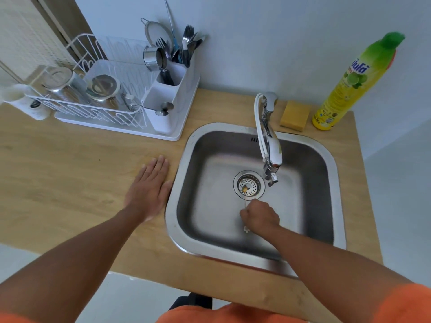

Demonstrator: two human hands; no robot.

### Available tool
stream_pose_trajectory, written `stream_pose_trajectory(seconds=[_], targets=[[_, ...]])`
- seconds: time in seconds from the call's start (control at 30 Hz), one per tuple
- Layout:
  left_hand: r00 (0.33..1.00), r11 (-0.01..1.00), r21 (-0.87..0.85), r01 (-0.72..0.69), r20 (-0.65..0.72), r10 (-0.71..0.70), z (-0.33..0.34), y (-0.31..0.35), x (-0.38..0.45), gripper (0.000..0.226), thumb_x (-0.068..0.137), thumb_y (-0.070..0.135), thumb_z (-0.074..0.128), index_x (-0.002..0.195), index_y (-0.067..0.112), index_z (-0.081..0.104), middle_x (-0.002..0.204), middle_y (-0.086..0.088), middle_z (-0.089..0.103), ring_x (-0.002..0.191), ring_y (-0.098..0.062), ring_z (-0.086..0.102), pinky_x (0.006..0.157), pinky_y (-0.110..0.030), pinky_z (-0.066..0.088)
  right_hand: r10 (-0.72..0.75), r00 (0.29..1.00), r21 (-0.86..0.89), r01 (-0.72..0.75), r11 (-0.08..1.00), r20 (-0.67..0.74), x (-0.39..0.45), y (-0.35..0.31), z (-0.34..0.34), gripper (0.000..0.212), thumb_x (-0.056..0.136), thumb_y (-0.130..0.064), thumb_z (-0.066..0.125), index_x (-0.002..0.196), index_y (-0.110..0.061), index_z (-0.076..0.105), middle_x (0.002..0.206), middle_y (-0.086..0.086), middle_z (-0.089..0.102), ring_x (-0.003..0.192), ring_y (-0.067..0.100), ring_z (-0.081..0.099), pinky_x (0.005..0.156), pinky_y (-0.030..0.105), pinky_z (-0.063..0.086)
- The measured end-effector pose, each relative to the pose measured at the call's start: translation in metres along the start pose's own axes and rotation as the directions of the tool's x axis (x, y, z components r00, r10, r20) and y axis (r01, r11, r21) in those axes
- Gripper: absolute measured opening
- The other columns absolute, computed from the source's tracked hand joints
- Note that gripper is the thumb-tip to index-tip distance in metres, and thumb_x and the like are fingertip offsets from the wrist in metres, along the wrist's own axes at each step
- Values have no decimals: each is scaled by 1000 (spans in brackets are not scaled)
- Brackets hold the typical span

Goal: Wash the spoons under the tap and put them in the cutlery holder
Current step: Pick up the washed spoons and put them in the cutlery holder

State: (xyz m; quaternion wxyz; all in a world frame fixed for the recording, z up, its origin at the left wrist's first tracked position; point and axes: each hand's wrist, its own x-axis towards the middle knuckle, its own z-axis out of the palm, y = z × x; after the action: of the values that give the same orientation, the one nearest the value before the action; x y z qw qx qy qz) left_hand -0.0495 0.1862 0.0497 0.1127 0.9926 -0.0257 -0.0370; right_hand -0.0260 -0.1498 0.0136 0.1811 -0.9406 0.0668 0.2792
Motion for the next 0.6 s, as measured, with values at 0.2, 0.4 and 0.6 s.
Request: stream_pose_trajectory(seconds=[0.2,0.4,0.6], targets=[[1000,1000,15,5,4,-6,0,1,1,72,104,50,10,166,13,13,174,-1,8,161,-18,2,130,-39,2,-176,971,285,218,934,-164,-8,-90,-15,21,75,-42,59,73,-21,61,71,-8,69,74,19,65,63,31,50],[1000,1000,5,23,4,-23,-1,3,-1,72,104,52,8,166,16,12,174,2,5,160,-14,-2,130,-37,-1,-261,891,391,405,826,-371,-2,-166,-76,17,76,-41,61,72,-25,62,69,-11,68,72,13,64,65,32,52],[1000,1000,9,27,0,-27,-1,4,0,73,102,52,5,166,15,12,174,2,4,160,-15,-2,130,-39,0,-381,714,212,590,779,-588,7,-230,-146,14,82,-36,65,82,-22,64,78,-4,70,75,24,63,63,31,42]])
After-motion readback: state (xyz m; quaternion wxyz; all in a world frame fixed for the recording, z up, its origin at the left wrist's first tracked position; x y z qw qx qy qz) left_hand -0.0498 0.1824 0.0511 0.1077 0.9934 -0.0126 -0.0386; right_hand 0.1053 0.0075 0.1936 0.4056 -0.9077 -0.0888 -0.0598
